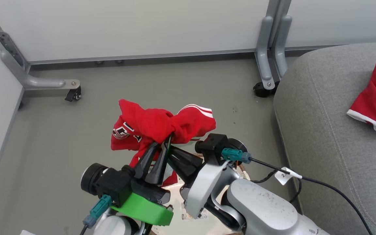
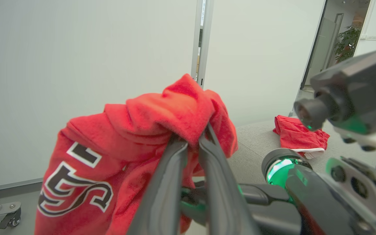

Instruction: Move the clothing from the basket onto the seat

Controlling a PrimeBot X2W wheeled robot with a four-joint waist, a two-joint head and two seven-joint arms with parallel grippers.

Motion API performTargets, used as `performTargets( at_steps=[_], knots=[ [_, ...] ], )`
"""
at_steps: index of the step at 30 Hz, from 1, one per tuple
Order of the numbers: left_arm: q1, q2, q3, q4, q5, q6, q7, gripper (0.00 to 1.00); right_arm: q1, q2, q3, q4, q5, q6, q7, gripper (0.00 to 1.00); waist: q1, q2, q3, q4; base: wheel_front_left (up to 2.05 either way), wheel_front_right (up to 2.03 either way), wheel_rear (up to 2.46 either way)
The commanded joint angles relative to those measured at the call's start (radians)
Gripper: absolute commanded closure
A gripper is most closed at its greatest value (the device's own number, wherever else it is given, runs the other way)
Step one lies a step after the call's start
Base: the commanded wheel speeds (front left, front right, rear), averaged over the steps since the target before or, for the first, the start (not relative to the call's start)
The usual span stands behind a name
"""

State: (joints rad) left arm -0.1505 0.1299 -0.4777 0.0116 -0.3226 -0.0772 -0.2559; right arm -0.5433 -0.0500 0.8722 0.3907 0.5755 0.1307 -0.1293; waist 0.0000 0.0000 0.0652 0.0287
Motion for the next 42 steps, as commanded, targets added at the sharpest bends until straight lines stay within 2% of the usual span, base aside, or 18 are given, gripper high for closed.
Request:
performTargets(
  at_steps=[1, 2, 3, 9, 18, 27, 36, 42],
  knots=[
    [-0.009, 0.008, 0.001, 0.002, 0.002, 0.008, 0.005, 0.70, -0.019, -0.001, -0.004, 0.007, -0.009, 0.000, -0.010, 1.00, 0.0000, 0.0000, 0.000, 0.001, 0.00, 0.00, 0.00],
    [-0.008, 0.010, 0.002, 0.001, 0.005, 0.012, 0.007, 0.20, -0.020, -0.001, -0.005, 0.009, -0.011, 0.000, -0.013, 1.00, 0.0000, 0.0000, 0.000, 0.001, 0.00, 0.00, 0.00],
    [-0.008, 0.015, 0.002, -0.004, 0.011, 0.017, 0.007, 0.00, -0.024, -0.001, -0.010, 0.013, -0.019, 0.000, -0.019, 1.00, 0.0000, 0.0000, 0.001, 0.001, 0.00, 0.00, 0.00],
    [0.019, 0.051, -0.011, -0.044, 0.042, 0.028, 0.026, 0.00, -0.038, -0.001, -0.049, 0.046, -0.046, 0.000, -0.030, 1.00, 0.0000, 0.0000, 0.012, 0.009, 0.00, 0.00, 0.00],
    [0.075, 0.132, -0.049, -0.093, 0.066, 0.007, 0.086, 0.00, -0.060, -0.008, -0.132, 0.113, -0.109, 0.000, -0.040, 1.00, 0.0000, 0.0000, 0.031, 0.007, 0.00, 0.00, 0.00],
    [0.105, 0.157, -0.090, -0.077, 0.060, -0.004, 0.111, 0.00, -0.046, -0.020, -0.177, 0.131, -0.137, 0.000, -0.051, 1.00, 0.0000, 0.0000, 0.054, -0.024, 0.00, 0.00, 0.00],
    [0.087, 0.177, -0.095, -0.061, 0.071, 0.002, 0.113, 0.00, -0.029, -0.023, -0.196, 0.117, -0.149, 0.000, -0.062, 1.00, 0.0000, 0.0000, 0.074, -0.124, 0.00, 0.00, 0.00],
    [0.071, 0.194, -0.101, -0.070, 0.074, 0.000, 0.122, 0.00, -0.021, -0.025, -0.216, 0.111, -0.154, 0.000, -0.072, 1.00, 0.0000, 0.0000, 0.091, -0.229, 0.00, 0.00, 0.00]
  ],
)
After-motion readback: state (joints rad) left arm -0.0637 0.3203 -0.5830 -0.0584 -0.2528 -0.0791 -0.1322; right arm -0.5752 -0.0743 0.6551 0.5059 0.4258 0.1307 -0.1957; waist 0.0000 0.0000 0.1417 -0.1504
